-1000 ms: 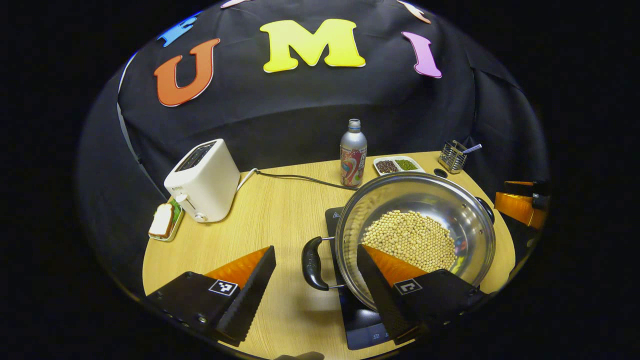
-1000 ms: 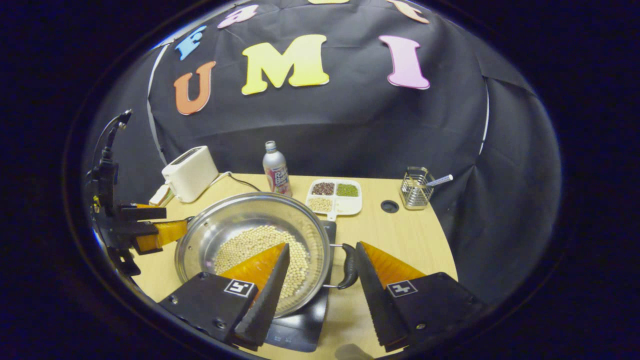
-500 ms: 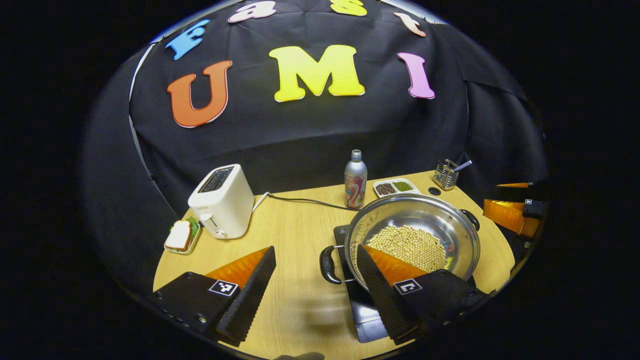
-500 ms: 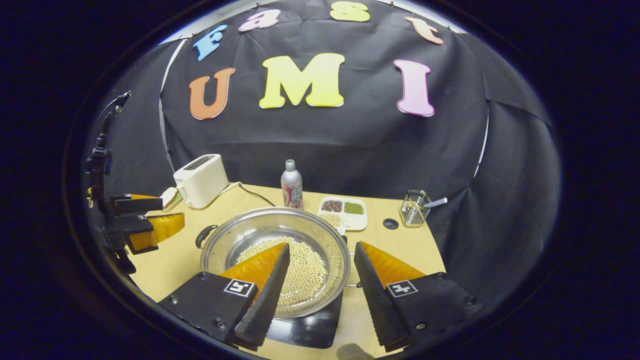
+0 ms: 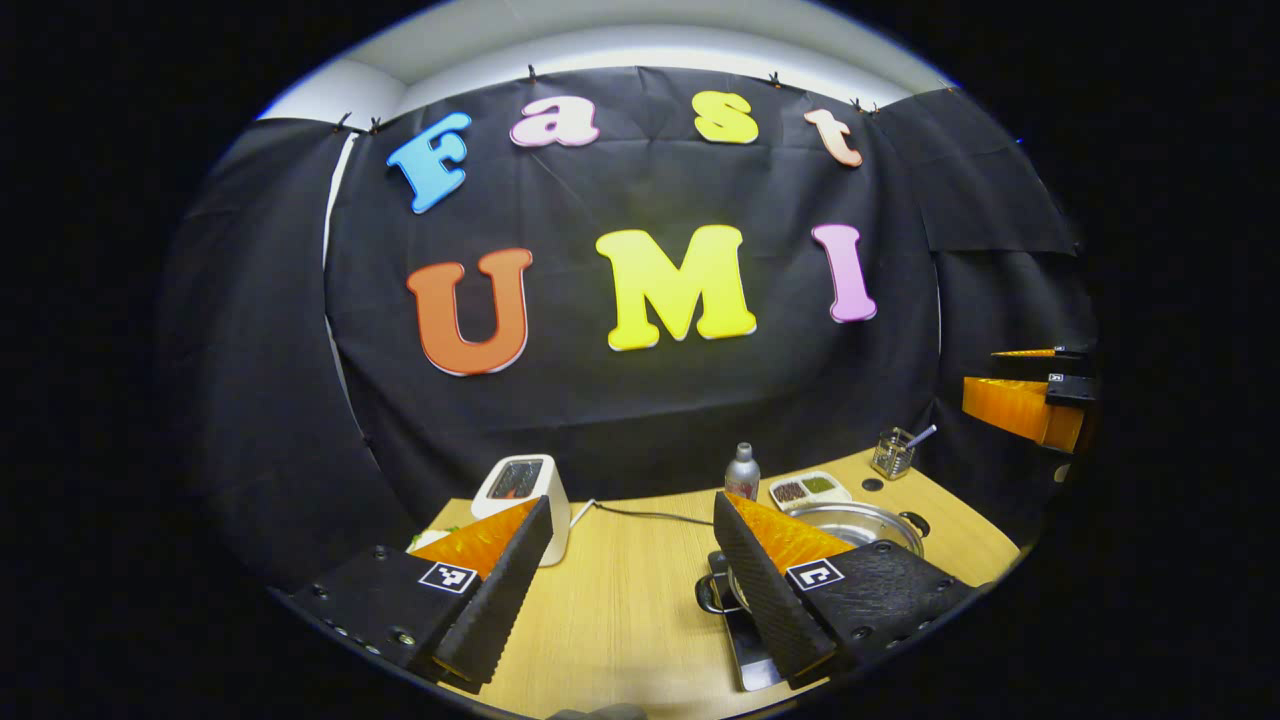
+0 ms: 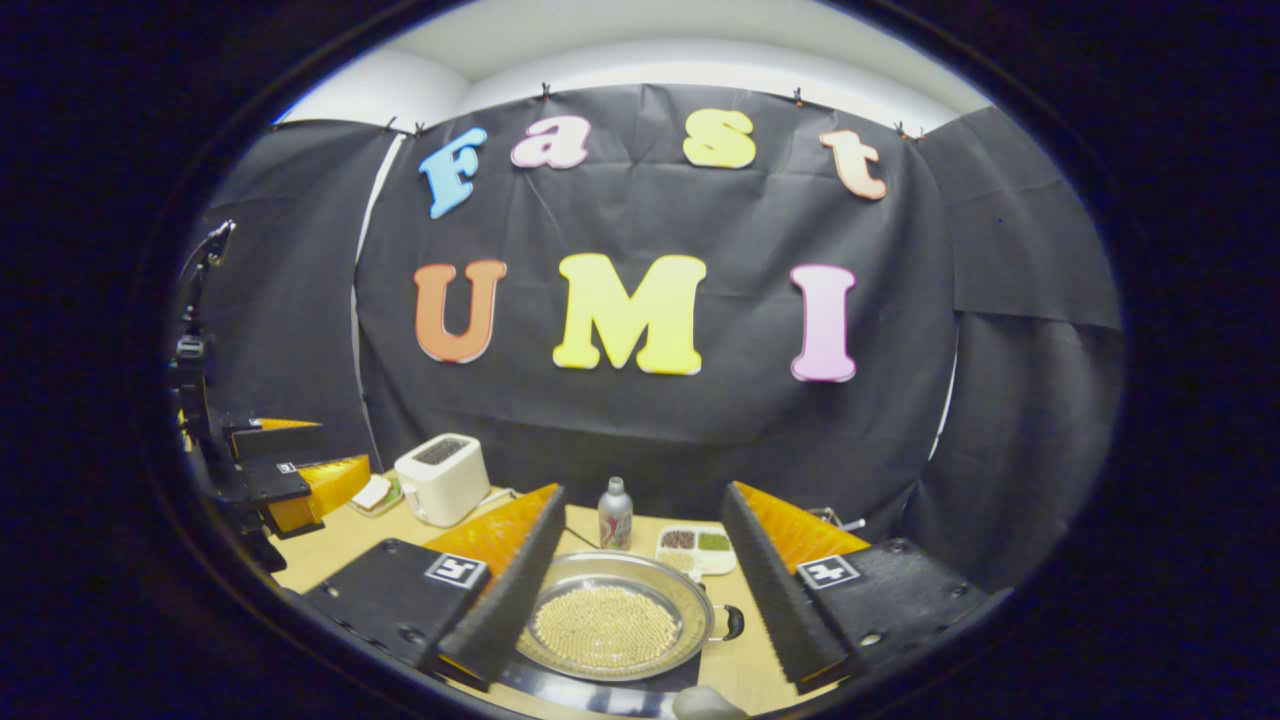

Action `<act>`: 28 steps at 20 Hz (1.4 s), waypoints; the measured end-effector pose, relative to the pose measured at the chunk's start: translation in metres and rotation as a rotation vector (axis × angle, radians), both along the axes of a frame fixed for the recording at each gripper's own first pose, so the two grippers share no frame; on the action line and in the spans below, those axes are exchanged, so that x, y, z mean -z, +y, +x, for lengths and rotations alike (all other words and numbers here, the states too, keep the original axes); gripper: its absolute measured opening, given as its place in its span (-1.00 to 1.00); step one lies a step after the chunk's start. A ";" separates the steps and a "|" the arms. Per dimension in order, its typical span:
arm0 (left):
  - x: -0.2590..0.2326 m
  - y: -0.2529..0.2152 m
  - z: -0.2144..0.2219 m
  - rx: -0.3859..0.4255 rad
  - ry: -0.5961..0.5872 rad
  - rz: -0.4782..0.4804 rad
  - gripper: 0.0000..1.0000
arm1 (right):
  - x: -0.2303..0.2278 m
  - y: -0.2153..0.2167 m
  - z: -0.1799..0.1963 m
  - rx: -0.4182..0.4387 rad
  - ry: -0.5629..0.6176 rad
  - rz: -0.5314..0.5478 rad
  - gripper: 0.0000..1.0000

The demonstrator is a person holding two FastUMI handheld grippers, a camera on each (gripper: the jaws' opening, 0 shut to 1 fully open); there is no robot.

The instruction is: First push the handle of the pot to place it horizontally, then grasp the pot with both hands and set it on the induction cooktop.

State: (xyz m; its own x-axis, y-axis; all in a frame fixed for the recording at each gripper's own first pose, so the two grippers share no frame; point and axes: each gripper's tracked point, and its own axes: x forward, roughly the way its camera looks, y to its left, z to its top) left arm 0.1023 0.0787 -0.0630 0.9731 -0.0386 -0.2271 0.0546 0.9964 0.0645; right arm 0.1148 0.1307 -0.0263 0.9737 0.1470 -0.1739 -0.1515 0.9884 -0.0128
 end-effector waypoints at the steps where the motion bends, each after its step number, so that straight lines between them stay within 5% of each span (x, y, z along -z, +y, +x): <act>1: -0.014 0.004 -0.004 -0.006 -0.027 -0.006 0.93 | -0.016 0.004 -0.004 -0.004 -0.032 0.013 1.00; 7: -0.094 0.034 -0.027 -0.044 -0.161 -0.035 0.92 | -0.083 0.008 -0.032 -0.003 -0.154 0.072 1.00; 12: -0.113 0.050 -0.047 -0.080 -0.205 -0.040 0.92 | -0.109 -0.014 -0.053 0.041 -0.211 0.085 1.00; 28: -0.115 0.031 -0.075 -0.042 -0.196 -0.084 0.92 | -0.093 -0.045 -0.089 0.125 -0.161 0.107 1.00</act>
State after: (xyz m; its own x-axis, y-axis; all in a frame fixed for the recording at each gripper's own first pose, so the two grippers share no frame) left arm 0.0273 0.1097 0.0518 0.9995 -0.0080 -0.0312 0.0076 0.9999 -0.0137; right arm 0.0258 0.0854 0.0667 0.9994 0.0329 -0.0048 -0.0325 0.9964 0.0785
